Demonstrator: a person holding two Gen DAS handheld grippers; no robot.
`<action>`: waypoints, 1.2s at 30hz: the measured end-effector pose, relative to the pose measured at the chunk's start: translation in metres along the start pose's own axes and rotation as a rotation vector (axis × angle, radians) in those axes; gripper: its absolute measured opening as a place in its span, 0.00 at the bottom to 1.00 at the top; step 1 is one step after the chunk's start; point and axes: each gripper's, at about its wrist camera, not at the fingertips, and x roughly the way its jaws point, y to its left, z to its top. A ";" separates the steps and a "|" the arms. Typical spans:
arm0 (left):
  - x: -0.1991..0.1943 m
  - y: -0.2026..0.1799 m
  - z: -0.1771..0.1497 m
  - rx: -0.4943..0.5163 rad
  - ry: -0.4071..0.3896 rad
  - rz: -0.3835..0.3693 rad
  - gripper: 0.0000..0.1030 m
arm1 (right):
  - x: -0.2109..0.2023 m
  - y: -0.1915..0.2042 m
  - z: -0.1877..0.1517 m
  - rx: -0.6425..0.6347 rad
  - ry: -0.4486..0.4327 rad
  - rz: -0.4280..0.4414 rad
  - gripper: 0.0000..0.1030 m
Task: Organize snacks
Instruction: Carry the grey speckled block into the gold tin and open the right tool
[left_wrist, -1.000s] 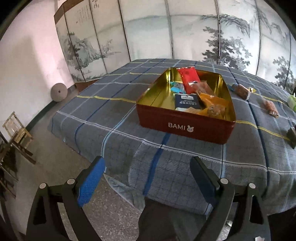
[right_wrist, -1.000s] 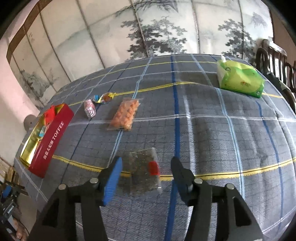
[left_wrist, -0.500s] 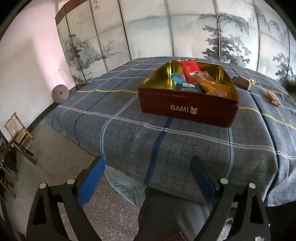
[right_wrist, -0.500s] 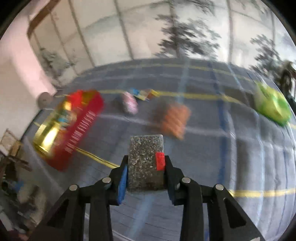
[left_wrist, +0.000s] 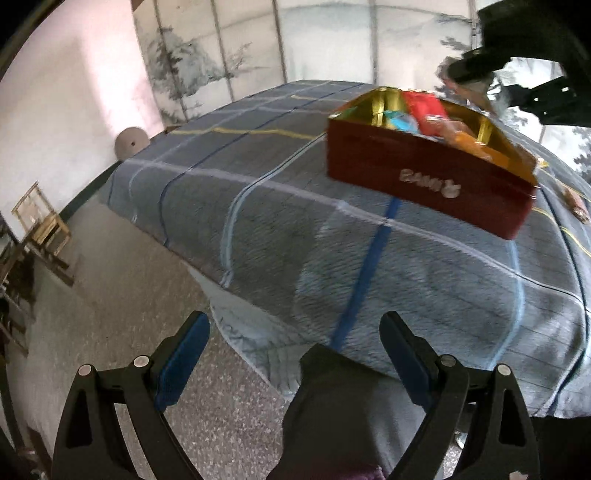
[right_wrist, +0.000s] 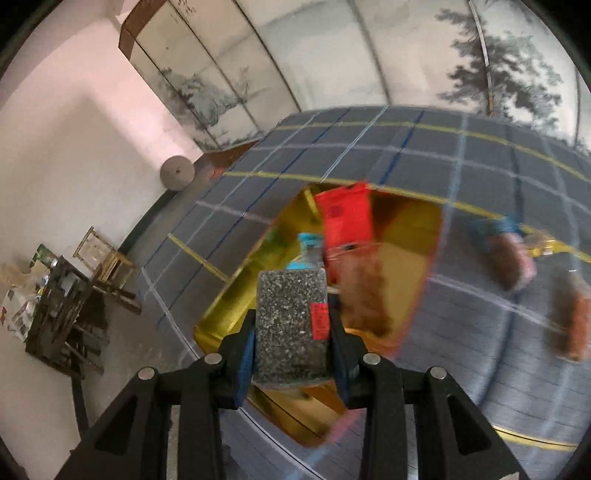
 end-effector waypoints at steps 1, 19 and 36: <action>0.003 0.003 0.000 -0.008 0.009 0.002 0.89 | 0.010 0.004 0.001 0.008 0.015 0.008 0.34; 0.026 0.021 -0.007 -0.082 0.130 0.001 0.89 | 0.104 0.033 0.012 0.036 0.118 -0.032 0.34; 0.035 0.021 -0.004 -0.083 0.157 -0.004 0.89 | 0.109 0.040 0.013 0.050 0.097 0.020 0.37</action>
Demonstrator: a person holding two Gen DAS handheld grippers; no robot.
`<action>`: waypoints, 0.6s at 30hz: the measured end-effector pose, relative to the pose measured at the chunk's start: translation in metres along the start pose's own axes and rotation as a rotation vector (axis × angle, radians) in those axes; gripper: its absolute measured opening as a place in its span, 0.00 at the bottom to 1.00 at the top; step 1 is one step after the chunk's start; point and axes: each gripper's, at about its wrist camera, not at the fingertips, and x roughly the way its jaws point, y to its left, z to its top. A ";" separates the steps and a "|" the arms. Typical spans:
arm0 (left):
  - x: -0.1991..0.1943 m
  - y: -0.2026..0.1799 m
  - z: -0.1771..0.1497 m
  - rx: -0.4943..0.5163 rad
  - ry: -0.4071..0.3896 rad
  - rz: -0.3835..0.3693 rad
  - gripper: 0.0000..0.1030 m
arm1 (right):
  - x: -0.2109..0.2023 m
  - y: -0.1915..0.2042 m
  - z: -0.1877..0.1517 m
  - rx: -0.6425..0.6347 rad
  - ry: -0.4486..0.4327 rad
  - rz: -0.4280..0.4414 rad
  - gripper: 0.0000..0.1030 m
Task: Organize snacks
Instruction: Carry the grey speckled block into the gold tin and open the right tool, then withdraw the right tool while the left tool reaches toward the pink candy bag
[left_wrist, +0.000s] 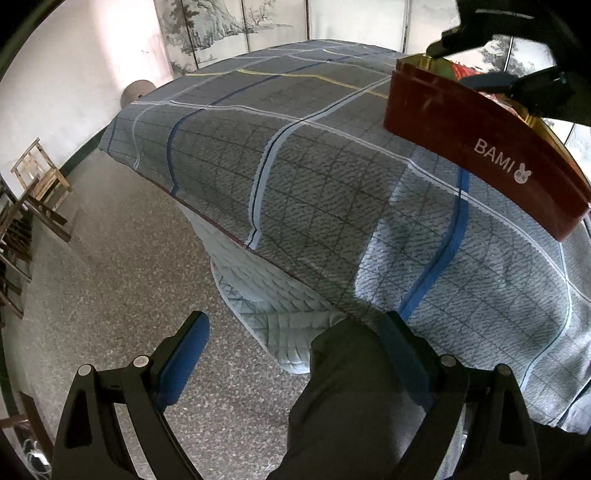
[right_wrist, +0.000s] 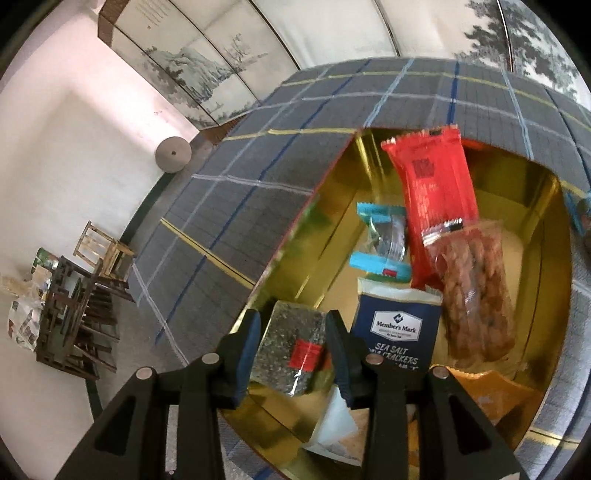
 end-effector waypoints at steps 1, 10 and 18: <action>0.000 -0.001 0.000 0.002 0.001 0.002 0.89 | -0.005 0.000 -0.001 -0.005 -0.008 0.008 0.37; 0.000 -0.006 0.000 0.018 0.000 0.023 0.89 | -0.079 -0.011 -0.036 -0.069 -0.167 0.053 0.43; -0.003 -0.012 0.000 0.040 -0.008 0.049 0.89 | -0.160 -0.107 -0.093 -0.020 -0.281 -0.178 0.50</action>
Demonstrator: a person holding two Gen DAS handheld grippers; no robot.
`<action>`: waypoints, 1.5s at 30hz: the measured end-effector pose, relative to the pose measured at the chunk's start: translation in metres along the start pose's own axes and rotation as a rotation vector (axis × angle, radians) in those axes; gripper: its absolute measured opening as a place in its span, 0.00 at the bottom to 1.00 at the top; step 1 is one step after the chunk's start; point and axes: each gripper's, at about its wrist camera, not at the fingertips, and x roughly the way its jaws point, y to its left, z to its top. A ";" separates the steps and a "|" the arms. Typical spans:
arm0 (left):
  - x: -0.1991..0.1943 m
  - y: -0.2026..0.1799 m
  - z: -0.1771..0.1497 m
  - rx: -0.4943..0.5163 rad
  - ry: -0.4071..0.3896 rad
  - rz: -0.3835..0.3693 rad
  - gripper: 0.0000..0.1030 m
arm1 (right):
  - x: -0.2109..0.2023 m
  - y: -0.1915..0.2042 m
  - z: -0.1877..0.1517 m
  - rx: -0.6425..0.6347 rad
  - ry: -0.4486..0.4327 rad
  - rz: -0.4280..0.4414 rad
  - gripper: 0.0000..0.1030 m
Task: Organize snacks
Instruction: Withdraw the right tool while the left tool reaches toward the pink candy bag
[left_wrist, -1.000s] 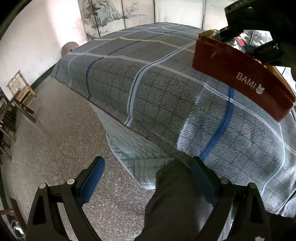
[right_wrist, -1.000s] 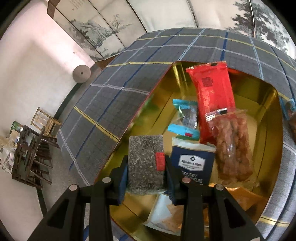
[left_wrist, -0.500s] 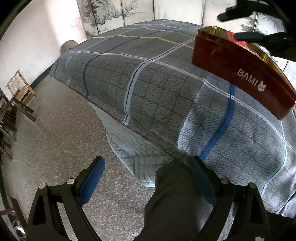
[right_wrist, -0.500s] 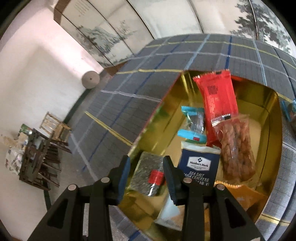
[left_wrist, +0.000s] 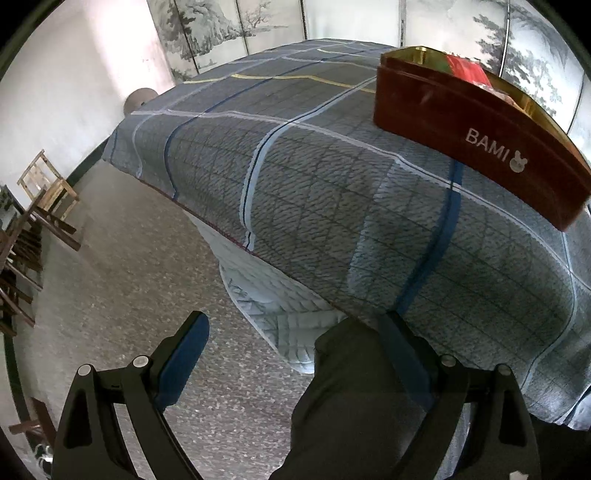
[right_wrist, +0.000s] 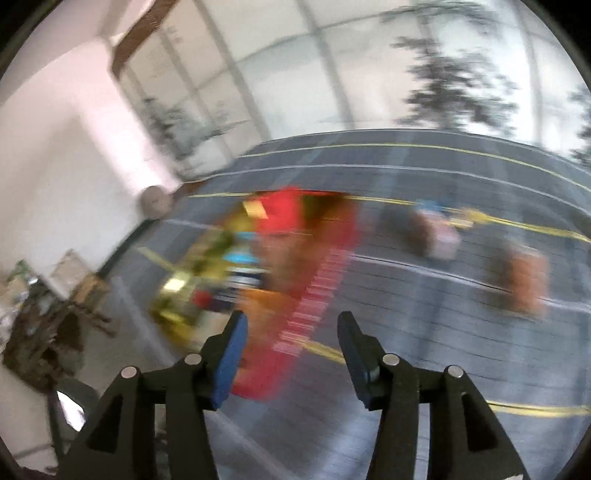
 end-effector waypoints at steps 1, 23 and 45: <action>-0.002 -0.002 0.000 0.008 -0.006 0.003 0.89 | -0.007 -0.017 -0.005 0.010 -0.006 -0.048 0.50; -0.141 -0.156 0.076 0.424 -0.178 -0.412 0.93 | -0.070 -0.194 -0.064 0.123 -0.070 -0.402 0.55; 0.002 -0.351 0.233 0.338 0.282 -0.407 0.74 | -0.092 -0.197 -0.066 0.124 -0.192 -0.191 0.56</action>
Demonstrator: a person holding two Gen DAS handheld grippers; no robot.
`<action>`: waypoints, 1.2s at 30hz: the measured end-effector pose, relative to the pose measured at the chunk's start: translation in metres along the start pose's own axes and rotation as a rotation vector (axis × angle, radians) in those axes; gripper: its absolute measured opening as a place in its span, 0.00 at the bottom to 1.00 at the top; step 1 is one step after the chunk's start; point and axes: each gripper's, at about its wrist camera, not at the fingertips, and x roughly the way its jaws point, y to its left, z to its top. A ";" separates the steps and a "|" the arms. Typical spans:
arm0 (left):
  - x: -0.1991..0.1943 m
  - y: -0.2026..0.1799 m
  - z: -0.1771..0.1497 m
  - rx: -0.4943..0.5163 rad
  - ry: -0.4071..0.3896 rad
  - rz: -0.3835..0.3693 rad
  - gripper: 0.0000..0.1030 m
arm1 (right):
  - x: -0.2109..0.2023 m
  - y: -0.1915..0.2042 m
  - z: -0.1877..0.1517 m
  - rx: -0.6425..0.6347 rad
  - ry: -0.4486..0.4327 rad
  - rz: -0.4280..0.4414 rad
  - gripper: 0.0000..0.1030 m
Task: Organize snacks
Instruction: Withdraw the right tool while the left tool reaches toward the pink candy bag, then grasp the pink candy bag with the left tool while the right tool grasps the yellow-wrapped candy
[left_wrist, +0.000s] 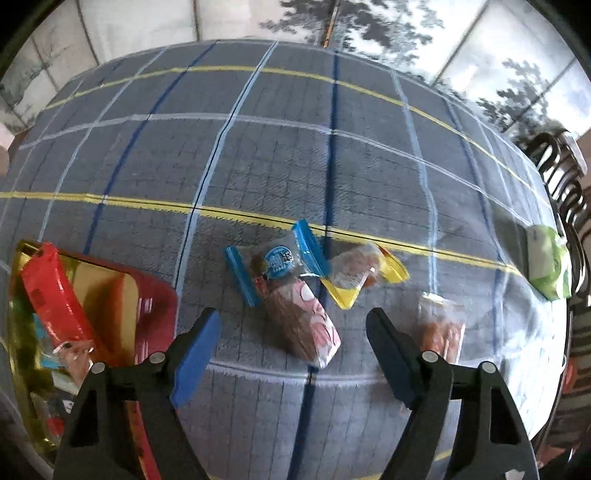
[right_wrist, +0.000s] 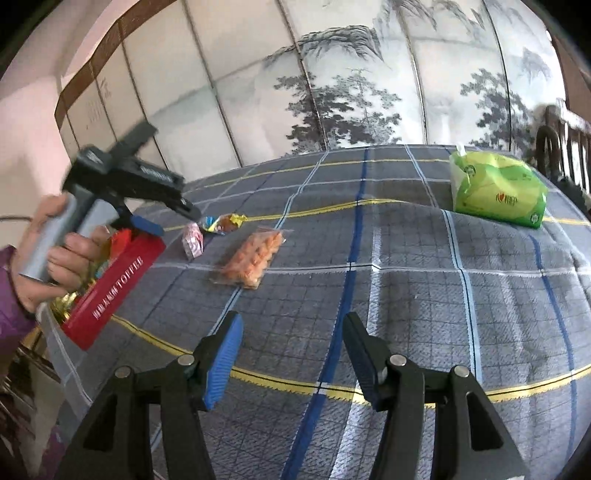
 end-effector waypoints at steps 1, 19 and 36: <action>0.003 -0.001 0.000 -0.003 0.004 0.000 0.74 | -0.001 -0.002 0.000 0.012 -0.002 0.008 0.57; -0.019 0.011 -0.067 -0.071 -0.005 -0.113 0.19 | 0.004 -0.013 0.004 0.072 0.012 0.023 0.60; -0.072 0.030 -0.169 0.011 -0.039 -0.180 0.19 | 0.084 0.077 0.091 -0.426 0.166 0.198 0.60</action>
